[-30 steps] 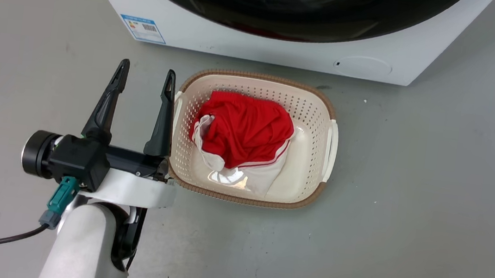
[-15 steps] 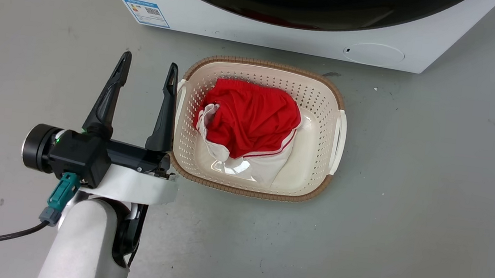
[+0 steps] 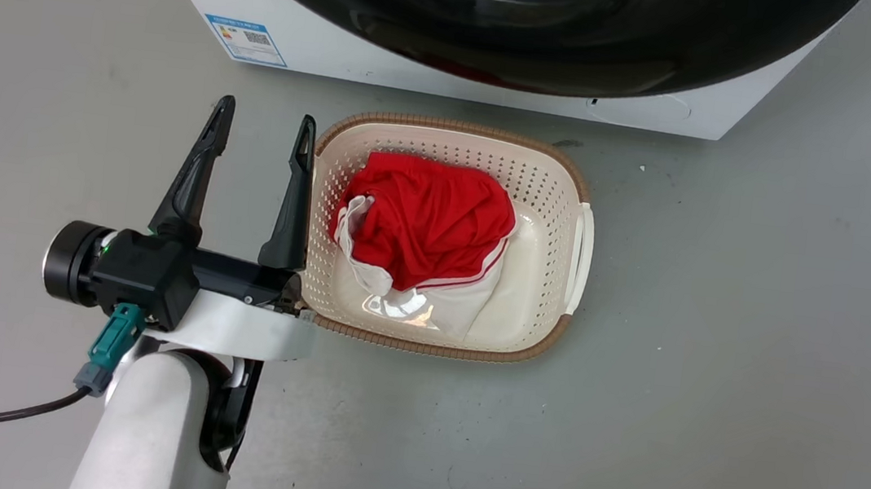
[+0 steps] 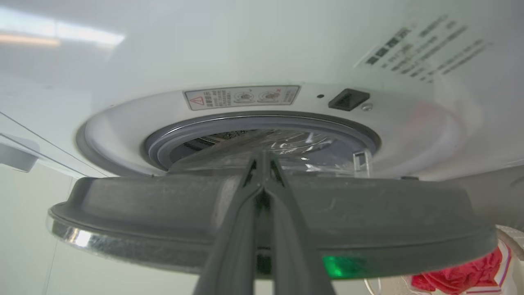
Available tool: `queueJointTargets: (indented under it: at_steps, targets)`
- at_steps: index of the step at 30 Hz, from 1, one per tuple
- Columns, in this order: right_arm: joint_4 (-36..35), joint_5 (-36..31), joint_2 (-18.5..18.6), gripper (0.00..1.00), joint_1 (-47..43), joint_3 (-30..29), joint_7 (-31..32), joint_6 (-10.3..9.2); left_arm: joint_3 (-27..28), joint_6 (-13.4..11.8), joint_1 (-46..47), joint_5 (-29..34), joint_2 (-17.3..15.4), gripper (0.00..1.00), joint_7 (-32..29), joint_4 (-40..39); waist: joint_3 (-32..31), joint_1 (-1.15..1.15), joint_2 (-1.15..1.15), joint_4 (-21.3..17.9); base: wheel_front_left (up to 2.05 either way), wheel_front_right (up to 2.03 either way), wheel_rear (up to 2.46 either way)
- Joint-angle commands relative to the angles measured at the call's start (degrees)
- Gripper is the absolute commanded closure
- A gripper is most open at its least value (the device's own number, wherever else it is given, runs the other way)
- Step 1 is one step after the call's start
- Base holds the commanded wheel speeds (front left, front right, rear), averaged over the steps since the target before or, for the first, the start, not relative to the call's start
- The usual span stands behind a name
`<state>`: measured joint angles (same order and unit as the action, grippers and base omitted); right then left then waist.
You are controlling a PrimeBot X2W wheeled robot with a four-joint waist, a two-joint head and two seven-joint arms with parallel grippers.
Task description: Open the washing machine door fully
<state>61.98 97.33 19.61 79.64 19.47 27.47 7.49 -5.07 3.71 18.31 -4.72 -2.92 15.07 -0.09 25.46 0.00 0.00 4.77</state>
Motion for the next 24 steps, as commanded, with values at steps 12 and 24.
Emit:
queueJointTargets:
  at_steps: [12, 24]
  targets:
    - [-4.8, 1.3, -2.8, 1.00, -9.3, 1.4, 5.1, 0.00, -0.4, 0.0, -1.8, -1.0, 0.0, 0.00, 0.2, 1.3, -5.1, 0.00, 0.00, -1.5, 0.00, 0.00, 0.00]
    - [-10.3, 2.4, -6.5, 1.00, -21.9, 2.4, 6.5, 0.00, 0.7, -0.1, -7.4, 0.0, 0.0, 0.00, 0.2, 3.5, -14.0, 0.00, 0.00, -2.1, 0.00, 0.00, 0.00]
